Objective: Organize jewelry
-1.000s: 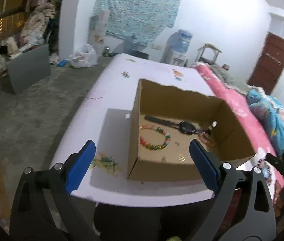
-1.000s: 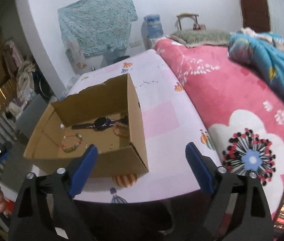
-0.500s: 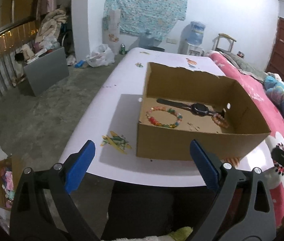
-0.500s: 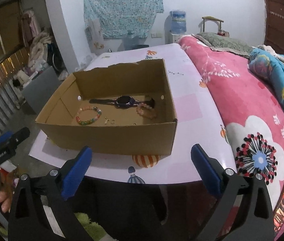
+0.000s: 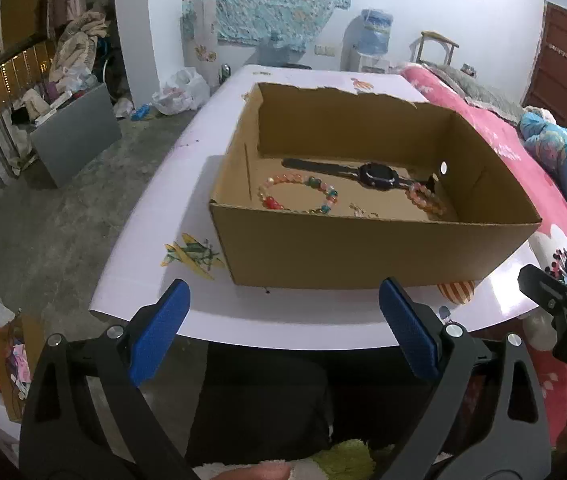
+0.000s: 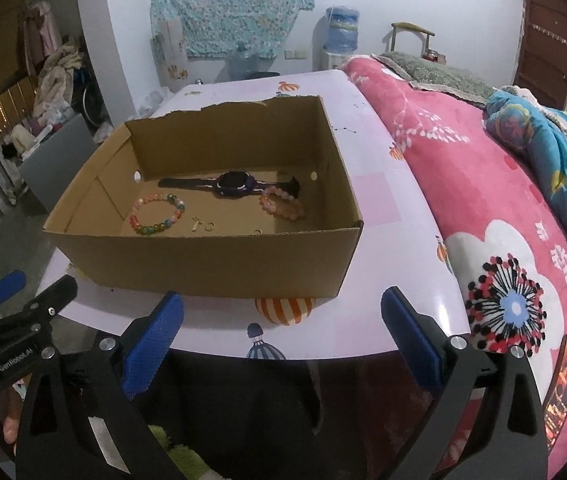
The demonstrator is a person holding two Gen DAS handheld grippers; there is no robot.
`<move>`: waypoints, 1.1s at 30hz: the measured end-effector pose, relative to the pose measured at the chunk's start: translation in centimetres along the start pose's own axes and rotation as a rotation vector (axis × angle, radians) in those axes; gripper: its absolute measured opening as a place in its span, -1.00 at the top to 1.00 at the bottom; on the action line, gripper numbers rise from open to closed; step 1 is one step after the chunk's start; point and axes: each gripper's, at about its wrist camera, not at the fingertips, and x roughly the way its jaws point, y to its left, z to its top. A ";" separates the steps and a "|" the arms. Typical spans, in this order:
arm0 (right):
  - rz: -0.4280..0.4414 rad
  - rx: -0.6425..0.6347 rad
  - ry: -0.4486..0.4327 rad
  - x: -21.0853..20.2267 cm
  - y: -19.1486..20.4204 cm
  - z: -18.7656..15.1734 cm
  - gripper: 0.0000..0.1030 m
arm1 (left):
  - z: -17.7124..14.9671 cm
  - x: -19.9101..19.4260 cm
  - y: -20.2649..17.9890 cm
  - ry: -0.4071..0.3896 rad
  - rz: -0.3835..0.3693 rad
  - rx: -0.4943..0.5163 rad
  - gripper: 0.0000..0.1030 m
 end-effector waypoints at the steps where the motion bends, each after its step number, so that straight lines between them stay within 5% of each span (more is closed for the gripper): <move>1: 0.000 0.001 -0.001 0.0 0.0 0.0 -0.87 | 0.0 0.1 -0.1 0.004 0.002 0.003 -0.78; 33: -0.007 -0.001 0.002 0.4 0.1 0.1 -0.87 | -0.1 1.0 -1.1 0.058 0.008 0.037 -0.78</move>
